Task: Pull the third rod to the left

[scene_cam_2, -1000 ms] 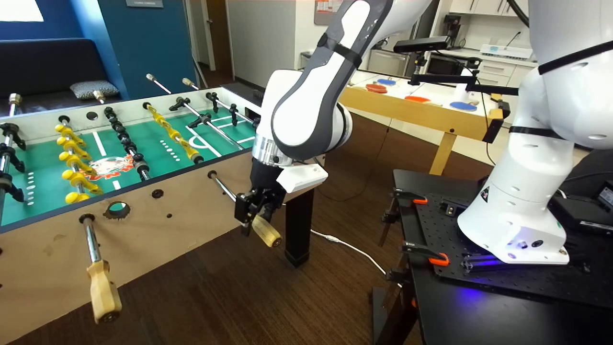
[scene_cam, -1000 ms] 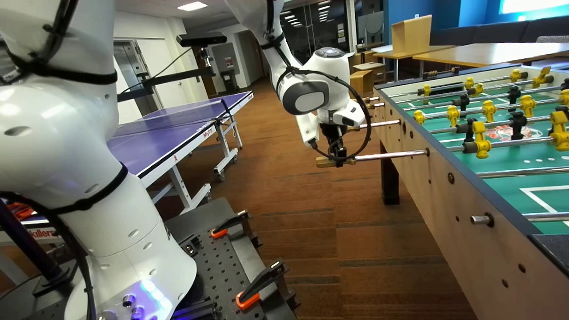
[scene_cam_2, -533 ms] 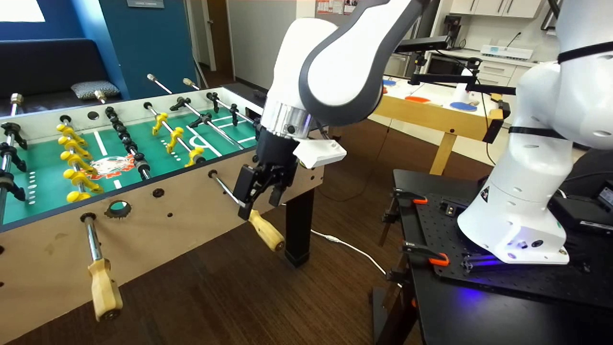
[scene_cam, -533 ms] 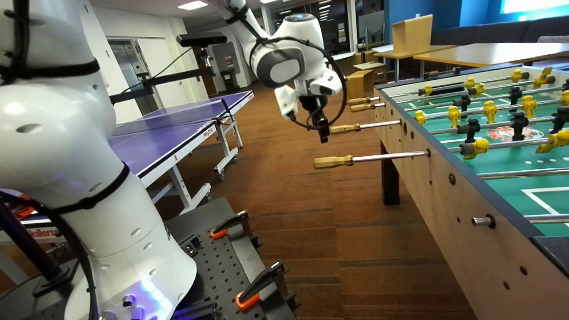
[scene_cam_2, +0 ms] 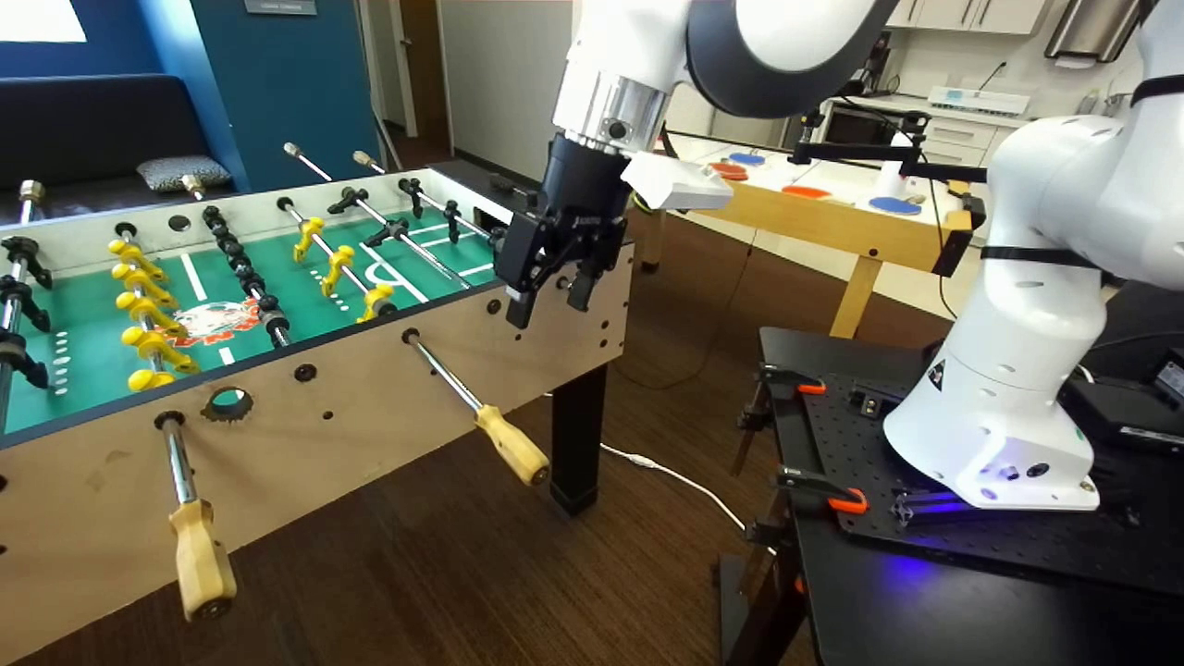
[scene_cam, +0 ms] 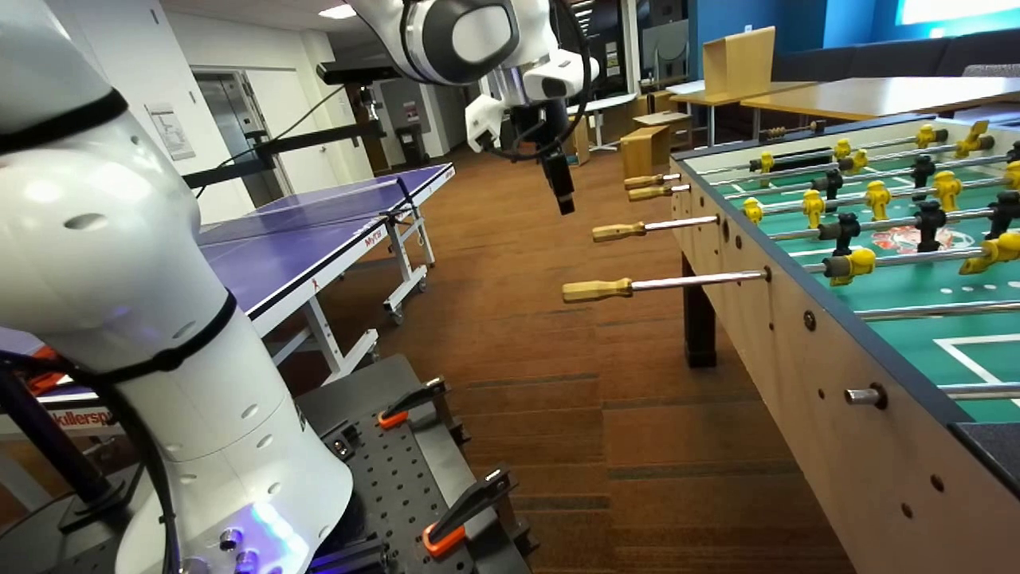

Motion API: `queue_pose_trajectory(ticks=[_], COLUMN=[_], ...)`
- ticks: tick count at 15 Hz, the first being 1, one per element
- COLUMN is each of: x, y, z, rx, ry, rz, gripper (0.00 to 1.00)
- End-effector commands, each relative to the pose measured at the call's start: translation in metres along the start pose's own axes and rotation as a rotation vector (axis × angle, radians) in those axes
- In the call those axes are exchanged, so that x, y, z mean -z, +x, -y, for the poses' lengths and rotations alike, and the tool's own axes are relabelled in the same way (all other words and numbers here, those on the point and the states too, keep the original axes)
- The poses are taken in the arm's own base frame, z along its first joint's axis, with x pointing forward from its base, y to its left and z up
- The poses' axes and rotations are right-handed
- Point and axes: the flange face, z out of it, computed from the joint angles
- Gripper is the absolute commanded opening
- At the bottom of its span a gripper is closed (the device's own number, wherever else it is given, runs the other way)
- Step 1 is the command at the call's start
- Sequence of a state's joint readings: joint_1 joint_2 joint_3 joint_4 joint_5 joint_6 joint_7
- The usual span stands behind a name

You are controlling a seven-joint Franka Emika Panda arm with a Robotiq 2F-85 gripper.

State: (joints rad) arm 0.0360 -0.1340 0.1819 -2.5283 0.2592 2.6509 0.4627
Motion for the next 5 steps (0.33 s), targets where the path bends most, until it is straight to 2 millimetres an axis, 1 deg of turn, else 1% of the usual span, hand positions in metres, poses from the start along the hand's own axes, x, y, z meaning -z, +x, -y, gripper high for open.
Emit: queue_pose_trajectory(ticks=[1,5], x=[0.032,0.05], y=[-0.002,-0.004], z=[-0.007,-0.007], rx=[-0.033,-0.022], ry=[-0.062,-0.103], rz=[0.0,0.018], gripper=[1.0,1.0])
